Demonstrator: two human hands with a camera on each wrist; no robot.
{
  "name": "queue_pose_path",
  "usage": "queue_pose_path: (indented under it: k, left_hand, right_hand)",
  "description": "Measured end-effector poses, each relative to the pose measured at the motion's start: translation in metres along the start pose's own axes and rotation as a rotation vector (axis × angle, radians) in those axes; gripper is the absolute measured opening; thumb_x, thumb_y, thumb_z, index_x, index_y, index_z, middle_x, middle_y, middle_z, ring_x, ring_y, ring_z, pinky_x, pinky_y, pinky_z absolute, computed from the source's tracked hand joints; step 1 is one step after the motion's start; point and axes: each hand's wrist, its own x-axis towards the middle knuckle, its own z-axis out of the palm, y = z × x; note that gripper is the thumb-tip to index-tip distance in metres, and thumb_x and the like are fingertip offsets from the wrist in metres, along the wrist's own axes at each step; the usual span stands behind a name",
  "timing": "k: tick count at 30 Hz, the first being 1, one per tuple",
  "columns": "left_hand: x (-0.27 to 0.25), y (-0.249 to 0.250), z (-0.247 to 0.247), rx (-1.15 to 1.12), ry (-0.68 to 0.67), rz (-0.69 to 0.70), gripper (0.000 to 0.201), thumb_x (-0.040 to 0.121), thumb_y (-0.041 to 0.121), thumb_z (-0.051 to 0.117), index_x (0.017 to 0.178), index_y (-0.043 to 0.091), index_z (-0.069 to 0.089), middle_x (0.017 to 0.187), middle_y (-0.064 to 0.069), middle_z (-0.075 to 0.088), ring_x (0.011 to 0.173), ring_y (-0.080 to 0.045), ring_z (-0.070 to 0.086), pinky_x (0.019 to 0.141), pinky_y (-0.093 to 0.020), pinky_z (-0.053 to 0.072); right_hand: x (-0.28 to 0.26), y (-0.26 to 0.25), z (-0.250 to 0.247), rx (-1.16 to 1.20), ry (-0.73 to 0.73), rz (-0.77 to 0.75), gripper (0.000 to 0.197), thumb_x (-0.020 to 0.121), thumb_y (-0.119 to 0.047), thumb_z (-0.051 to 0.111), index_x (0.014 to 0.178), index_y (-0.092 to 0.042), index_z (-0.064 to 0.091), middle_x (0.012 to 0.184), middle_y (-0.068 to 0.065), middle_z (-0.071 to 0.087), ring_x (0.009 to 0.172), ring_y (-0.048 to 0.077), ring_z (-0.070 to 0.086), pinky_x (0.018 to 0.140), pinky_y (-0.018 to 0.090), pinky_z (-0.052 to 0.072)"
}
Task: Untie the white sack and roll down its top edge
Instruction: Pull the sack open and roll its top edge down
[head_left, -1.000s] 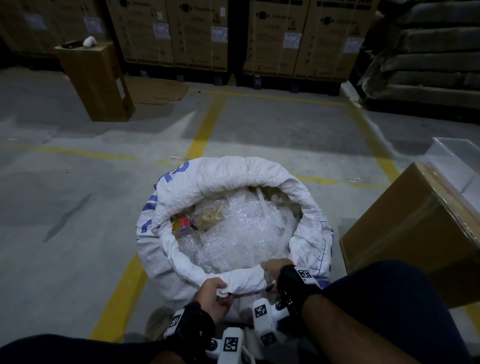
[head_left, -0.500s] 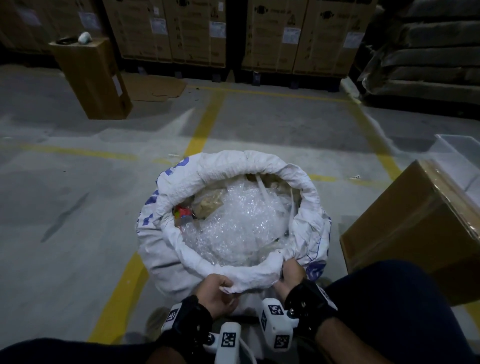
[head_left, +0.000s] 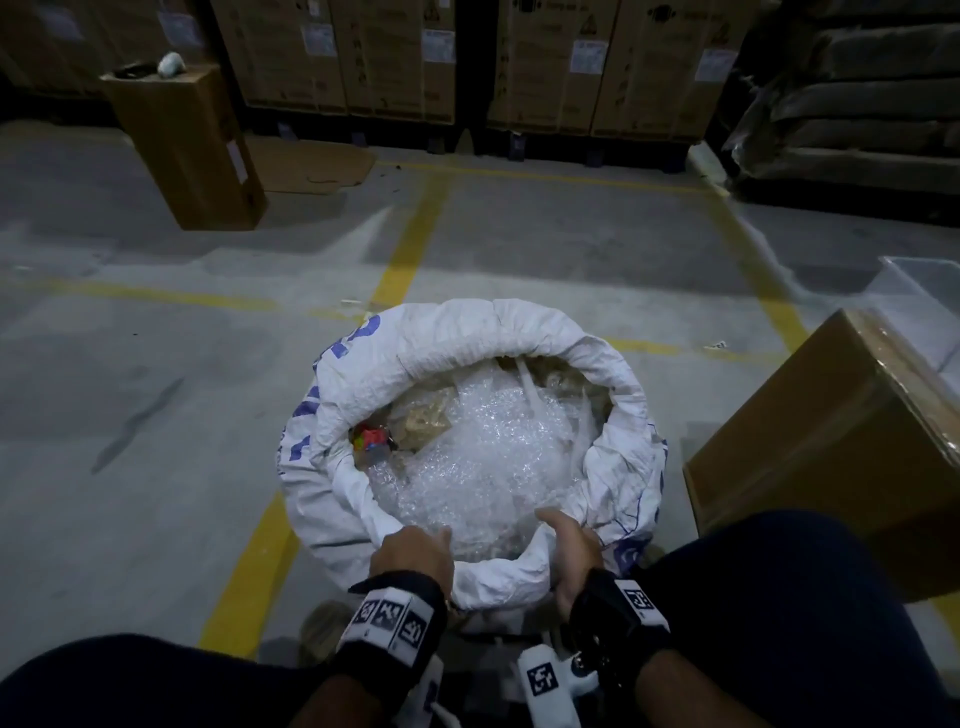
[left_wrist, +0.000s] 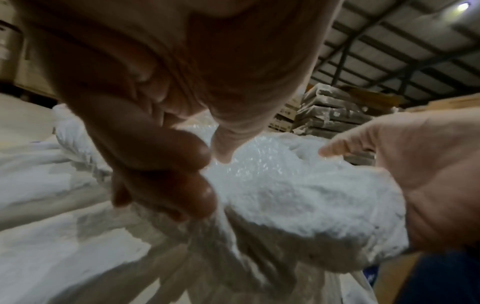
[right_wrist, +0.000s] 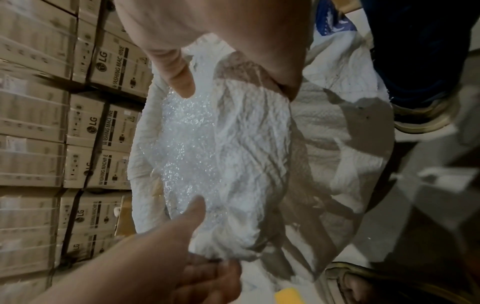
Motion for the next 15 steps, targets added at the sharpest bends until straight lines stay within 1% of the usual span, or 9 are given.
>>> queue_pose_path:
  k: [2,5,7,8,9,11,13,14,15]
  left_hand:
    - [0.005,0.007,0.002,0.032,-0.026,0.009,0.059,0.096,0.054,0.033,0.117,0.007,0.061,0.122,-0.01,0.063,0.114,-0.025,0.058,0.093,-0.032,0.045]
    - [0.017,0.011,0.013,0.026,-0.054,0.013,0.064,0.09,0.062,0.039,0.119,0.009,0.06,0.122,-0.007,0.063,0.113,-0.023,0.059,0.089,-0.028,0.044]
    - [0.027,0.012,0.024,0.018,-0.12,0.022,0.067,0.087,0.063,0.045,0.128,0.011,0.053,0.129,-0.006,0.059,0.118,-0.022,0.056,0.093,-0.028,0.043]
    - [0.031,0.013,0.027,0.005,-0.14,0.005,0.067,0.086,0.062,0.05,0.13,0.011,0.051,0.13,-0.006,0.058,0.118,-0.022,0.056,0.095,-0.027,0.044]
    - [0.034,0.012,0.03,-0.039,-0.148,-0.05,0.066,0.083,0.059,0.057,0.128,0.01,0.053,0.126,-0.006,0.06,0.115,-0.021,0.058,0.092,-0.026,0.046]
    - [0.038,0.006,0.032,-0.316,-0.176,-0.153,0.062,0.075,0.049,0.071,0.118,0.005,0.06,0.115,-0.01,0.066,0.101,-0.023,0.064,0.08,-0.025,0.051]
    - [0.044,-0.003,0.038,-0.755,-0.227,-0.178,0.054,0.077,0.033,0.074,0.116,-0.001,0.059,0.118,-0.019,0.065,0.103,-0.031,0.064,0.076,-0.029,0.053]
    - [0.045,-0.007,0.039,-0.963,-0.241,-0.204,0.046,0.082,0.025,0.071,0.116,-0.003,0.059,0.121,-0.022,0.062,0.107,-0.034,0.063,0.075,-0.032,0.053]
    - [0.043,-0.011,0.038,-1.141,-0.292,-0.249,0.038,0.087,0.021,0.065,0.116,-0.003,0.058,0.126,-0.025,0.059,0.112,-0.036,0.06,0.076,-0.033,0.053]
  right_hand:
    - [-0.028,-0.007,0.01,-0.07,0.005,-0.028,0.063,0.06,-0.031,0.079,0.108,-0.005,0.047,0.109,0.013,0.058,0.098,0.036,0.062,0.085,0.055,0.053]
    - [-0.037,-0.009,0.013,-0.093,0.003,-0.056,0.038,0.07,-0.022,0.077,0.089,-0.006,0.049,0.087,0.011,0.06,0.091,0.034,0.063,0.085,0.052,0.054]
    - [-0.037,-0.008,0.013,-0.101,0.001,-0.087,0.035,0.07,-0.022,0.078,0.085,-0.006,0.05,0.08,0.007,0.058,0.086,0.032,0.063,0.084,0.052,0.054]
    - [-0.035,-0.007,0.013,-0.105,-0.005,-0.086,0.037,0.068,-0.023,0.08,0.087,-0.004,0.053,0.08,0.008,0.06,0.084,0.031,0.064,0.084,0.051,0.055]
    - [-0.034,-0.006,0.013,-0.113,0.005,-0.083,0.042,0.067,-0.024,0.081,0.092,-0.002,0.056,0.082,0.01,0.061,0.084,0.03,0.064,0.083,0.05,0.055]
    - [-0.031,-0.005,0.014,-0.107,0.033,-0.095,0.053,0.066,-0.025,0.082,0.104,0.001,0.057,0.091,0.013,0.063,0.087,0.03,0.064,0.084,0.048,0.055]
    - [-0.026,-0.008,0.014,-0.035,0.054,-0.078,0.061,0.062,-0.028,0.085,0.108,0.002,0.058,0.1,0.016,0.065,0.091,0.033,0.066,0.083,0.049,0.056]
    - [-0.024,-0.01,0.014,-0.029,0.053,-0.062,0.065,0.062,-0.03,0.085,0.11,0.003,0.058,0.104,0.019,0.066,0.093,0.036,0.066,0.084,0.049,0.055]
    - [-0.02,-0.012,0.014,-0.047,0.04,-0.06,0.068,0.063,-0.034,0.084,0.112,0.004,0.057,0.108,0.021,0.065,0.097,0.037,0.065,0.086,0.048,0.055]
